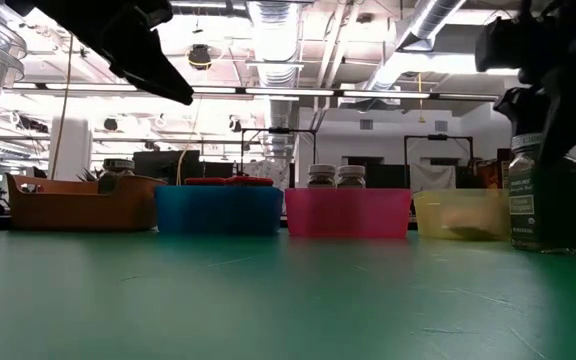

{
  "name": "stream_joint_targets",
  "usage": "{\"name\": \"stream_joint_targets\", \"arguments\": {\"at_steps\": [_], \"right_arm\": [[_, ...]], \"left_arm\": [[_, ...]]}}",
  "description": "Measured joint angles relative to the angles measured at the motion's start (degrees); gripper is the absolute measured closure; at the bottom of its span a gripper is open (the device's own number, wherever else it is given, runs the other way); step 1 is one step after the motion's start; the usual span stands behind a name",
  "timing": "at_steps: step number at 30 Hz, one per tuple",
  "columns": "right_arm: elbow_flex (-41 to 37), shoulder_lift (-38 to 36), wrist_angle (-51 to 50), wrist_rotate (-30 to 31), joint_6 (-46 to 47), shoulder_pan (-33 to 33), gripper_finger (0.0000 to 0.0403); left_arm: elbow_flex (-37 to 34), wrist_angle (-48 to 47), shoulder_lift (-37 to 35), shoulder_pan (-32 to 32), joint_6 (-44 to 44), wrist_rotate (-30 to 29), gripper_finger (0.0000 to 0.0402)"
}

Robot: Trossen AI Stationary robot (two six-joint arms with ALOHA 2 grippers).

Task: Sort spices by type
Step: Put the green seasoning bottle into the orange bin

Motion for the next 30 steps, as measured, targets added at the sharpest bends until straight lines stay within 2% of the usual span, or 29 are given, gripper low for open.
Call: {"name": "stream_joint_targets", "arguments": {"at_steps": [6, 13, 18, 23, 26, 30], "right_arm": [[0.39, 3.69, 0.65, -1.21, -1.13, -0.35, 0.0182], [1.56, 5.98, 2.67, -1.47, -3.56, -2.41, 0.0182], [5.38, 6.35, 6.91, 1.47, -10.78, -6.39, 0.0182], [6.93, 7.30, 17.73, 1.83, -21.13, -12.98, 0.0182], [7.11, 8.21, 27.54, 1.38, -25.92, -17.23, 0.0181], [7.02, 11.93, 36.58, -2.28, -31.15, -21.69, 0.0179]], "left_arm": [[0.00, 0.01, 0.00, 0.00, 0.00, -0.02, 0.0090], [0.00, 0.35, 0.00, 0.00, -1.60, -0.02, 0.0090], [0.03, 4.07, 0.87, 0.00, -1.01, -0.06, 0.0090], [0.17, 7.44, 2.89, 0.02, -0.43, 2.46, 0.0090], [0.02, 7.86, 5.63, 0.00, 0.70, 4.75, 0.0090], [0.03, 9.78, 9.97, 0.00, 1.06, 6.26, 0.0090]]}}
